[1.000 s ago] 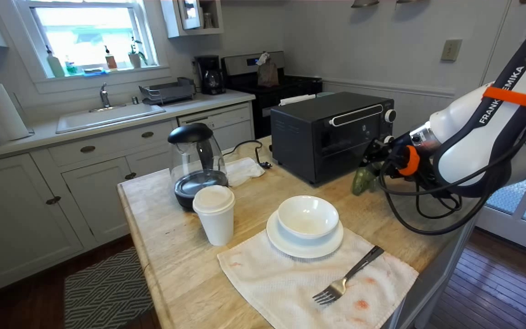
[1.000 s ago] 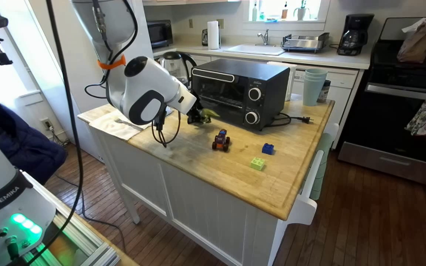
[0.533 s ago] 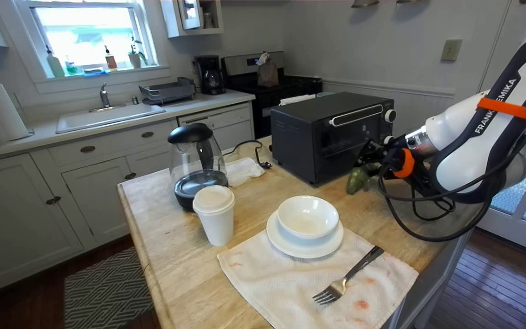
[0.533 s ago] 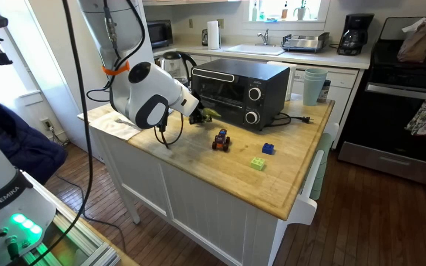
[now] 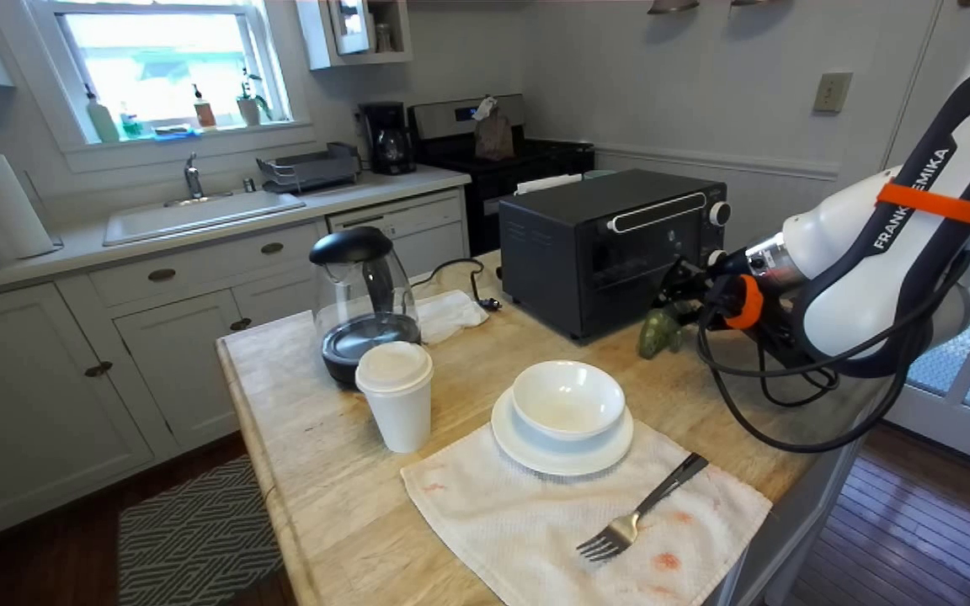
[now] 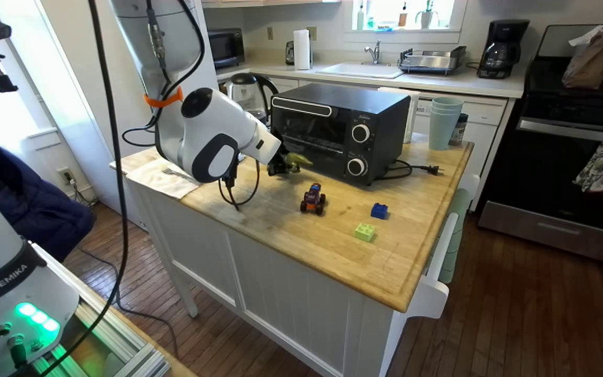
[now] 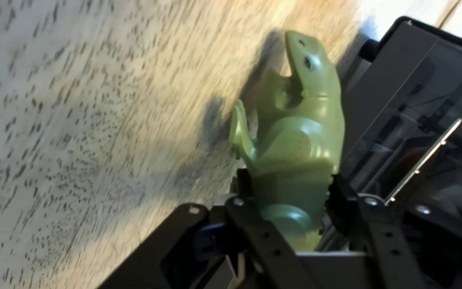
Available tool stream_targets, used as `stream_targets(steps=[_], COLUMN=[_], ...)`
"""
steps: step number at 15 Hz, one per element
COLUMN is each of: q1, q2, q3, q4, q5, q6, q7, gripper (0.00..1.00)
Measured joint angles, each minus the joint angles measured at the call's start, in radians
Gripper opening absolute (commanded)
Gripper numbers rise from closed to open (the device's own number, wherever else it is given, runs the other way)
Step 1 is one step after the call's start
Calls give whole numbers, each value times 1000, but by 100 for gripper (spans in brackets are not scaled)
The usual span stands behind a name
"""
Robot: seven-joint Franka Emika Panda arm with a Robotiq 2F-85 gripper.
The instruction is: Place the toy animal upright
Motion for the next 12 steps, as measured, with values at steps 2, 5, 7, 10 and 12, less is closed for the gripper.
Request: stream_targets(steps=[2, 5, 7, 10, 12], q1=[9, 17, 18, 18, 18], q2=[0, -1, -1, -8, -21], q3=[-7, -12, -12, -12, -12], q4=[0, 0, 0, -1, -4], q5=[0, 0, 0, -7, -14], q6=[0, 0, 0, 0, 0], q7=[0, 0, 0, 0, -1], gripper=[90, 100, 100, 100, 100])
